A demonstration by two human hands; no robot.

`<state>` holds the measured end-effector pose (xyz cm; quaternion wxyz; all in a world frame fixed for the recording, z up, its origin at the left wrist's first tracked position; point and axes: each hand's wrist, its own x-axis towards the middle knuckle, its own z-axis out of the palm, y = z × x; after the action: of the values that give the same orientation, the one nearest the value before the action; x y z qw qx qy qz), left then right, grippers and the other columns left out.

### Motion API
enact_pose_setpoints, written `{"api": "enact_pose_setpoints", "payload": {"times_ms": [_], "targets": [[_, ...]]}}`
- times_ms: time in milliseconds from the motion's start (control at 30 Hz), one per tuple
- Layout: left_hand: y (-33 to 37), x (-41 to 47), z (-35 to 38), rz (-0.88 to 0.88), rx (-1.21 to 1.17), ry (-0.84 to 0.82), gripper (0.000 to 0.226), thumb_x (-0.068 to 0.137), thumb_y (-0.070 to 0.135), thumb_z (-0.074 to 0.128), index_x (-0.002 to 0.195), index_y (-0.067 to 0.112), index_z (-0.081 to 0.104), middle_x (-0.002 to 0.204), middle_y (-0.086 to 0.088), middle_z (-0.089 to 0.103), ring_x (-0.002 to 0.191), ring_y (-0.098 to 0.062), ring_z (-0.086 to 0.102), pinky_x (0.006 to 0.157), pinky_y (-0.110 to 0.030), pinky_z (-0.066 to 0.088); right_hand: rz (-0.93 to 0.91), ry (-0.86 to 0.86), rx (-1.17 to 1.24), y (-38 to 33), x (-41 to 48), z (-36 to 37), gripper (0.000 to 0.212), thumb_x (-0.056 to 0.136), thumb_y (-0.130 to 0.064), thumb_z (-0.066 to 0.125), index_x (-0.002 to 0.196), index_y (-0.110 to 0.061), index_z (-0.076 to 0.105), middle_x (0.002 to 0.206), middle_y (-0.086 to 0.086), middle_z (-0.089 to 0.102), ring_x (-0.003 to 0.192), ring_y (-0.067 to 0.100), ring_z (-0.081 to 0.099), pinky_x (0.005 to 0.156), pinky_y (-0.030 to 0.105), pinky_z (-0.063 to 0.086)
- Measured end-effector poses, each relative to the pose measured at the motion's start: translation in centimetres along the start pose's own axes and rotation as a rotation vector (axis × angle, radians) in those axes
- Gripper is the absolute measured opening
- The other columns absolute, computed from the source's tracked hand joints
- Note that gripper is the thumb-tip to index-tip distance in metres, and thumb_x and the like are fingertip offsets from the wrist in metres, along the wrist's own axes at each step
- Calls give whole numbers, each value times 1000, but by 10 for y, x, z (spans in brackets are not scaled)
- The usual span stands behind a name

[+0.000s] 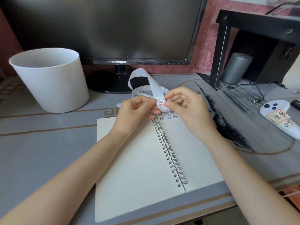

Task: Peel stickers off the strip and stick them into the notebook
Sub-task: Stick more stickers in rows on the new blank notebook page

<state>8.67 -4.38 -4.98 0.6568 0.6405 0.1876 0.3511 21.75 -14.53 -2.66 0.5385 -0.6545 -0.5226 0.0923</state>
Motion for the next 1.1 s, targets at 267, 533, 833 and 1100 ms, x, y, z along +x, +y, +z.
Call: {"api": "enact_pose_setpoints", "payload": {"times_ms": [267, 533, 833, 1100], "targets": [[-3, 1, -3, 38, 62, -19, 13, 92, 12, 58, 90, 4, 68, 80, -6, 73, 76, -18, 70, 70, -27, 57, 0, 10, -29, 2, -2, 4, 14, 82, -8, 70, 87, -21, 72, 77, -14, 66, 62, -2, 53, 56, 10, 38], [-3, 1, -2, 63, 75, -20, 12, 92, 12, 59, 90, 5, 68, 83, -6, 72, 77, -18, 69, 67, -26, 57, 27, 7, -18, 6, -1, 6, 12, 81, -9, 71, 87, -20, 72, 74, -11, 66, 63, 0, 53, 54, 8, 37], [-4, 1, -1, 69, 76, -14, 10, 91, 12, 59, 90, 7, 69, 78, -3, 72, 76, -16, 70, 68, -26, 57, 22, 5, 13, 7, 0, 7, 12, 81, -9, 71, 86, -19, 70, 75, -8, 66, 63, 3, 54, 55, 9, 37], [-2, 0, -1, 73, 84, -24, 11, 91, 11, 60, 89, 8, 70, 77, -1, 73, 76, -16, 70, 70, -27, 57, 29, 2, 6, 6, 0, 6, 10, 81, -8, 71, 86, -17, 72, 74, -8, 66, 59, 0, 53, 54, 9, 36]]}}
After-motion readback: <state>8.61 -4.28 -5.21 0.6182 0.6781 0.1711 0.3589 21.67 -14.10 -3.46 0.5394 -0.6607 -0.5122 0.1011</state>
